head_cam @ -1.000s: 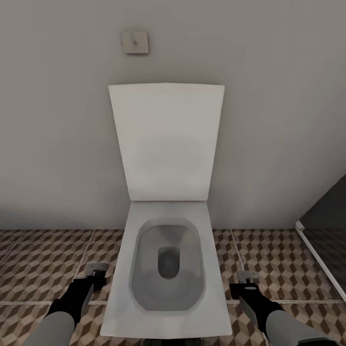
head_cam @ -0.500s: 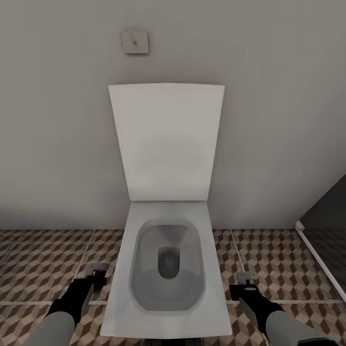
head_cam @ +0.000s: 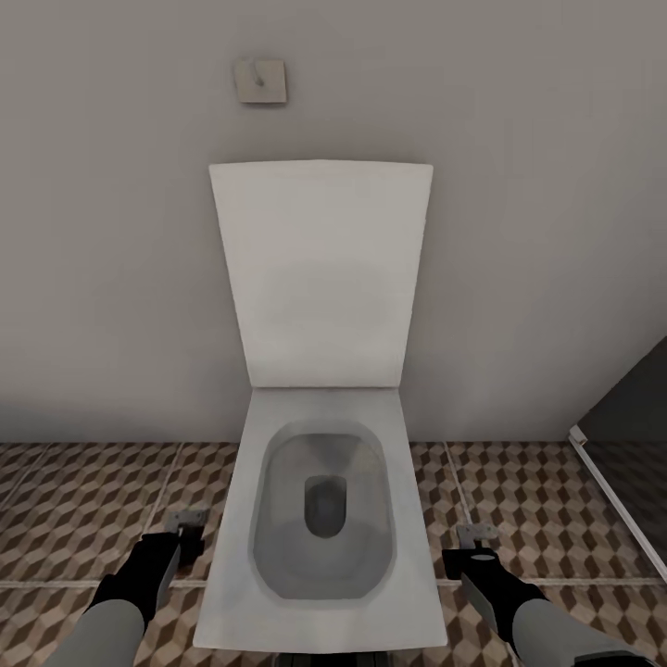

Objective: Take the four mousetraps from the cabinet in the bathroom and place them on the bathroom floor. Make sure all four end up on the same floor surface, and ensure that at least two of them are either under or directly next to the same bathroom sink.

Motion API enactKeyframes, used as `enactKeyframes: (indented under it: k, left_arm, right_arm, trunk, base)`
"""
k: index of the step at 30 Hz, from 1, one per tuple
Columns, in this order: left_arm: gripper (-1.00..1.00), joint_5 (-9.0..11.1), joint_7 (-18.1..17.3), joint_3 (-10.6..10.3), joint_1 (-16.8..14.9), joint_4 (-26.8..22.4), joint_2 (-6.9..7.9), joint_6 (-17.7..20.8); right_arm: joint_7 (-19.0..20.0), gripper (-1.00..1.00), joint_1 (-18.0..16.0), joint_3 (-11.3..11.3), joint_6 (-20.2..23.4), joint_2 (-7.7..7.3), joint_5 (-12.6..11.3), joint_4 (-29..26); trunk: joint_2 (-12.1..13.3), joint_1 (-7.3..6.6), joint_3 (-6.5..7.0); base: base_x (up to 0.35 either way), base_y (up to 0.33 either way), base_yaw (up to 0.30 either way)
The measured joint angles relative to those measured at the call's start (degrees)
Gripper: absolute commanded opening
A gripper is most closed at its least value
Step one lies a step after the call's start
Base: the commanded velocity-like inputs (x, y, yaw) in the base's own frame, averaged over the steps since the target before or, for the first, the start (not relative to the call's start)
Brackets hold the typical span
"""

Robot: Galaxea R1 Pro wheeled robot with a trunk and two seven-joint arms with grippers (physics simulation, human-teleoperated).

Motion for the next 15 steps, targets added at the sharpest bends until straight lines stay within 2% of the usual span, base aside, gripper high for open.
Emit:
enactKeyframes:
  k: [15]
  left_arm:
    - [-1.00, 0.12, -0.01, 0.08, 0.00, -0.06, -0.11, 0.64]
  right_arm:
    - [-0.24, -1.00, -0.01, 0.00, 0.00, -0.05, 0.01, 0.00]
  trunk:
    - [0.00, 0.00, 0.00]
  base:
    - [0.000, 0.000, 0.000]
